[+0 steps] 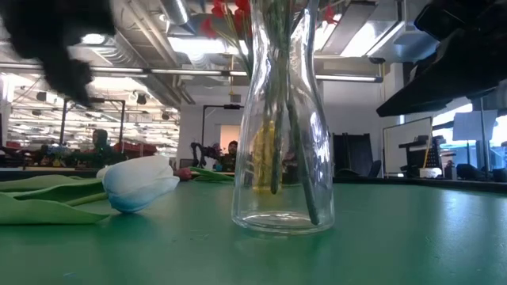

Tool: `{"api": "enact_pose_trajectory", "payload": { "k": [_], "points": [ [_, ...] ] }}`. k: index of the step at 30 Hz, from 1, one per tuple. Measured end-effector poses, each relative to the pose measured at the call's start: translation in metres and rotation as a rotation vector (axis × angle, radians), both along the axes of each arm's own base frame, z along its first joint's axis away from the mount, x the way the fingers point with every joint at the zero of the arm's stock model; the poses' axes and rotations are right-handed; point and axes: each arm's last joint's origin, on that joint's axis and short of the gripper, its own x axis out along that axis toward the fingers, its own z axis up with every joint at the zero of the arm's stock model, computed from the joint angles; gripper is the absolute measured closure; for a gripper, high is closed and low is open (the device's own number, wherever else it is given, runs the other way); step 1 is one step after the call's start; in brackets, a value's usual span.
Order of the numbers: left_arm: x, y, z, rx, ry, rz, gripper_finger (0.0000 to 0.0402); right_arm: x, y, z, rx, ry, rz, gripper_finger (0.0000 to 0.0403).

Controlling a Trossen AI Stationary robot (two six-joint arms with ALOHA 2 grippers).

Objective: Sort flowers into vase by color
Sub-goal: Put the bottom white flower into the transparent vase

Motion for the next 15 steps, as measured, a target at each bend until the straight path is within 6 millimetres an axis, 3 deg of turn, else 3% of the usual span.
{"api": "enact_pose_trajectory", "payload": {
  "k": [7,15],
  "points": [
    [-0.011,-0.043,-0.014,-0.209,0.131,-0.093,0.0167,0.006,-0.01,0.0,0.039,0.006,-0.039,0.016],
    [-0.005,-0.091,-0.015,-0.185,0.22,-0.159,0.0177,0.01,-0.017,-0.001,0.069,0.017,-0.049,0.016]
  ]
}}
